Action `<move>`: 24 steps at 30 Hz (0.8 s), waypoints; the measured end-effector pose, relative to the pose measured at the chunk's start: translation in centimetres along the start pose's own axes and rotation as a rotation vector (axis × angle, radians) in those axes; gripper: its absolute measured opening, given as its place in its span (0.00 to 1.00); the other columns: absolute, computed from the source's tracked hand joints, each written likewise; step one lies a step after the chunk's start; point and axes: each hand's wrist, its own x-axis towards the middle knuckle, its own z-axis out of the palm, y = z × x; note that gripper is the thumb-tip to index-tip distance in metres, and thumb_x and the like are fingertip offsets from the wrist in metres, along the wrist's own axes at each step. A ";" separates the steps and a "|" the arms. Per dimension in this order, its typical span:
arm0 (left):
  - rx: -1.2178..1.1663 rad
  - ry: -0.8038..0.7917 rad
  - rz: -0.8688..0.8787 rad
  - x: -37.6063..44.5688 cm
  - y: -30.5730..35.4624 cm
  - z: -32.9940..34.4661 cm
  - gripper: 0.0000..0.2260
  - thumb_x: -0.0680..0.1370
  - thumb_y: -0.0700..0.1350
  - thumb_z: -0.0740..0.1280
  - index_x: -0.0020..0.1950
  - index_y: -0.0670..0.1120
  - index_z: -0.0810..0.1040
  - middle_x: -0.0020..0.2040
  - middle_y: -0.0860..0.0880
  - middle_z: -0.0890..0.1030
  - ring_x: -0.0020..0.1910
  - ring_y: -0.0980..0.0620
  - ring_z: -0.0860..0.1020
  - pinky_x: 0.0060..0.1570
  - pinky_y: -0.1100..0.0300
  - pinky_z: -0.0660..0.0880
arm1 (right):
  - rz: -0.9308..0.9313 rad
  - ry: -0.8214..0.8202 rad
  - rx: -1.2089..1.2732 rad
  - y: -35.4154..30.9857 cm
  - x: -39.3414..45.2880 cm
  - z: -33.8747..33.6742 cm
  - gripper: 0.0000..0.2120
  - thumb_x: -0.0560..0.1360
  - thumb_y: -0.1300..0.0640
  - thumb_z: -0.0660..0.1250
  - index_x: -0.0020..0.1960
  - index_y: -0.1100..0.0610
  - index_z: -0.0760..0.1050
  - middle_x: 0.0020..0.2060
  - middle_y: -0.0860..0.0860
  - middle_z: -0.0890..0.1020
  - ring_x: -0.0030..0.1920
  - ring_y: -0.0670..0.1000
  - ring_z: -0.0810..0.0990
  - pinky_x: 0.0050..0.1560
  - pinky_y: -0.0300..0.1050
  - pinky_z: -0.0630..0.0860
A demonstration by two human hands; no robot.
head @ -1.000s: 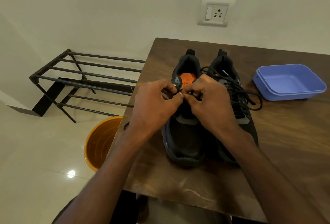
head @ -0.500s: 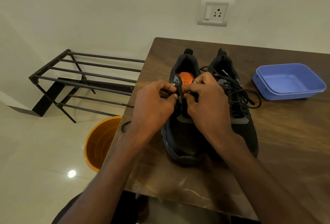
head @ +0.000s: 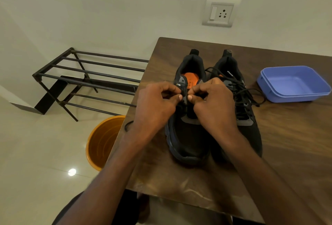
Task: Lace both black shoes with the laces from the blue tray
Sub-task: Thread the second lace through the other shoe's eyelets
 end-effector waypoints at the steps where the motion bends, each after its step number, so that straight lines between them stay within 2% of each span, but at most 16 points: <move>1: -0.003 -0.004 0.005 0.0 0.0 0.0 0.07 0.78 0.43 0.75 0.56 0.49 0.85 0.49 0.56 0.85 0.50 0.62 0.83 0.54 0.61 0.82 | 0.021 -0.008 -0.003 0.0 -0.1 0.0 0.11 0.75 0.57 0.75 0.43 0.41 0.79 0.48 0.44 0.74 0.47 0.43 0.74 0.47 0.37 0.72; 5: -0.017 -0.010 0.016 0.0 0.0 0.0 0.06 0.79 0.43 0.74 0.55 0.50 0.86 0.48 0.57 0.85 0.49 0.63 0.83 0.54 0.60 0.82 | 0.071 0.006 -0.030 -0.4 -0.5 0.4 0.07 0.76 0.57 0.72 0.46 0.44 0.81 0.47 0.47 0.74 0.43 0.43 0.73 0.40 0.34 0.65; 9: -0.029 -0.016 0.020 0.1 -0.1 0.0 0.06 0.78 0.43 0.74 0.55 0.49 0.86 0.49 0.56 0.86 0.50 0.62 0.84 0.55 0.57 0.83 | 0.058 0.045 -0.098 -0.7 -0.9 0.6 0.10 0.75 0.58 0.72 0.51 0.45 0.82 0.48 0.47 0.73 0.46 0.47 0.75 0.40 0.38 0.69; 13: -0.025 -0.014 0.025 0.0 0.0 0.0 0.07 0.77 0.43 0.76 0.55 0.49 0.86 0.48 0.56 0.86 0.49 0.63 0.84 0.55 0.59 0.82 | 0.064 0.098 -0.092 -0.8 -1.0 0.9 0.08 0.76 0.58 0.72 0.51 0.45 0.82 0.48 0.46 0.74 0.45 0.46 0.75 0.41 0.39 0.71; 17: -0.025 -0.022 0.039 0.0 -0.1 -0.1 0.07 0.77 0.43 0.75 0.55 0.49 0.86 0.48 0.56 0.86 0.48 0.62 0.84 0.54 0.60 0.83 | 0.070 0.038 -0.025 -0.4 -0.6 0.8 0.10 0.75 0.59 0.72 0.48 0.43 0.81 0.47 0.47 0.74 0.42 0.44 0.73 0.39 0.35 0.66; 21: -0.027 -0.014 0.056 0.1 -0.2 -0.1 0.06 0.78 0.43 0.75 0.55 0.50 0.86 0.47 0.56 0.86 0.48 0.61 0.84 0.53 0.57 0.83 | 0.009 -0.046 -0.013 -0.2 -0.1 0.6 0.09 0.78 0.61 0.71 0.52 0.48 0.83 0.50 0.48 0.73 0.47 0.44 0.74 0.45 0.33 0.69; 24: -0.016 0.004 0.106 0.0 -0.1 0.1 0.04 0.79 0.43 0.74 0.52 0.50 0.85 0.45 0.56 0.85 0.46 0.59 0.84 0.49 0.56 0.84 | -0.043 -0.112 -0.038 0.1 0.0 0.1 0.09 0.79 0.61 0.69 0.56 0.50 0.83 0.54 0.48 0.73 0.52 0.46 0.75 0.52 0.41 0.77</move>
